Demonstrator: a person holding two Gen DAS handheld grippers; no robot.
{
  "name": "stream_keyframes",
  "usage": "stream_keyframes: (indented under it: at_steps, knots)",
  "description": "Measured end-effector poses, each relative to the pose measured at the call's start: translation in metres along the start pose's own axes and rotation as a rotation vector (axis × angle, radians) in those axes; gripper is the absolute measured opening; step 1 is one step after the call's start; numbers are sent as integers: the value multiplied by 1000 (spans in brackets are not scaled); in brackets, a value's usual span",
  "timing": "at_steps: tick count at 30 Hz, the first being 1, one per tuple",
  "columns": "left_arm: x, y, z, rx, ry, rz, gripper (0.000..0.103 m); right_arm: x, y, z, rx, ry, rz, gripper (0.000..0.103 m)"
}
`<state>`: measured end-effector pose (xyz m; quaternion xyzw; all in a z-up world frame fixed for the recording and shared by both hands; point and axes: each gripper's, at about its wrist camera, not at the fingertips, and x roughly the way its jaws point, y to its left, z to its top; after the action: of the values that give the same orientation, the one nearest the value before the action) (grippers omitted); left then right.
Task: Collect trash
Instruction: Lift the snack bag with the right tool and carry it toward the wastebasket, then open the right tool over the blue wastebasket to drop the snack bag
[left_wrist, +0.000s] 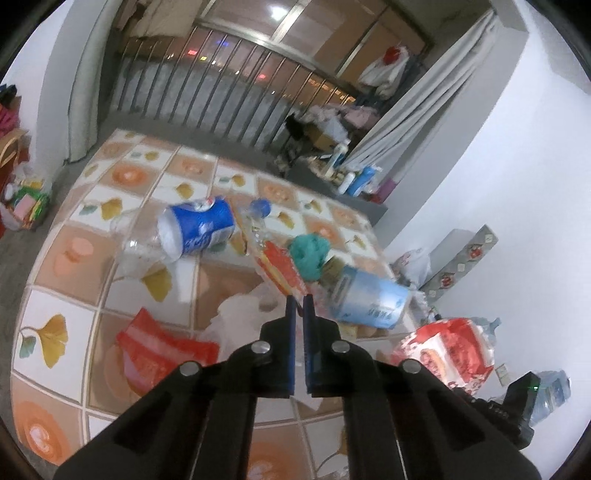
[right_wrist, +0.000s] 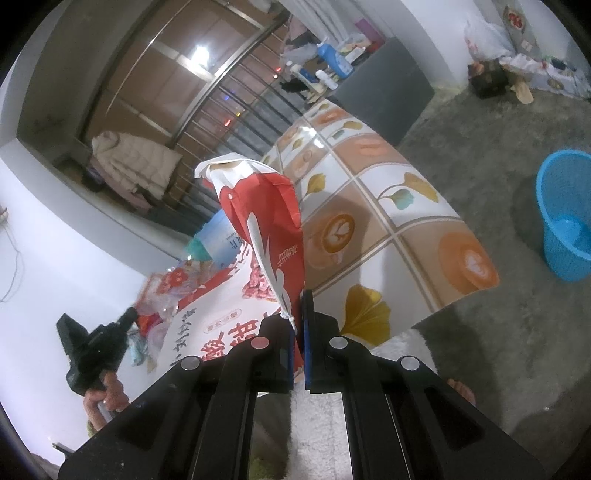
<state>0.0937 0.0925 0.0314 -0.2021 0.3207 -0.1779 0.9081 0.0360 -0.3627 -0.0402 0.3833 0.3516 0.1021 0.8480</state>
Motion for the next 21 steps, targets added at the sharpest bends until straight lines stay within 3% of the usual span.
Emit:
stream_keyframes:
  at_steps: [12, 21]
  knots:
    - [-43, -56, 22, 146, -96, -121, 1, -23, 4, 5, -11, -67, 40, 2]
    - [-43, -134, 26, 303, -101, -230, 1, -58, -14, 10, 16, -161, 37, 2]
